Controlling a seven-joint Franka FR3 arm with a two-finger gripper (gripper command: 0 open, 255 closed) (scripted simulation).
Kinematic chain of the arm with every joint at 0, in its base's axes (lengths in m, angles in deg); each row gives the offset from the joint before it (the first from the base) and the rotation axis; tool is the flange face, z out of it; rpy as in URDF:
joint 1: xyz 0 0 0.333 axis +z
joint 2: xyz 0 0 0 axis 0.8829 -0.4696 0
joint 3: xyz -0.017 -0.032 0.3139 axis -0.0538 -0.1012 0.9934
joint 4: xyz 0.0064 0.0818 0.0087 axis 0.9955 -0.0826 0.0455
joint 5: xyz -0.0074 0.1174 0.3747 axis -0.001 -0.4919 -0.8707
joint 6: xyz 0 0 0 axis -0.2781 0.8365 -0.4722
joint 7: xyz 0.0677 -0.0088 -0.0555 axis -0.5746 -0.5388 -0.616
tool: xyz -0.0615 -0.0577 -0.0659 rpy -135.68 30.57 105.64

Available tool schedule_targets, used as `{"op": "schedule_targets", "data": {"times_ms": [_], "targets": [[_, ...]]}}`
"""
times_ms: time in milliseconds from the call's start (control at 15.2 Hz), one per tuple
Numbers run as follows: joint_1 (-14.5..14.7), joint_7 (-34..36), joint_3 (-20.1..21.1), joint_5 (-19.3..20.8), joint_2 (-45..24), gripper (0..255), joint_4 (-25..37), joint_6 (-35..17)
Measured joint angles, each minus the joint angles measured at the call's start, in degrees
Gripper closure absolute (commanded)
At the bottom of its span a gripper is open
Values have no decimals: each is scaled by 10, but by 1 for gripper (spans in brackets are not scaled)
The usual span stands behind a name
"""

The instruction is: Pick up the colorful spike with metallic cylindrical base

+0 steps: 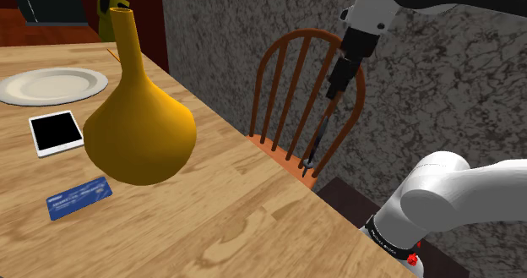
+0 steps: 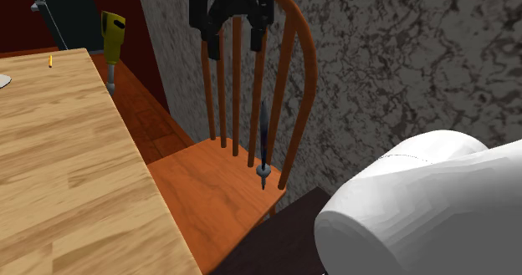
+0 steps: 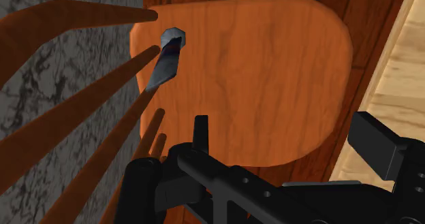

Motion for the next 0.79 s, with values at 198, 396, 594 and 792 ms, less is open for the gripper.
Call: {"op": "schedule_targets", "data": {"times_ms": [198,396,594,792], "targets": [[0,-23,-11,11,-2,0,-15,-14],[2,-75,-32,35,-1,0,-59,-53],[0,-132,-59,64,-17,0,-94,-101],[-2,-181,-82,89,-39,0,-119,-147]]}}
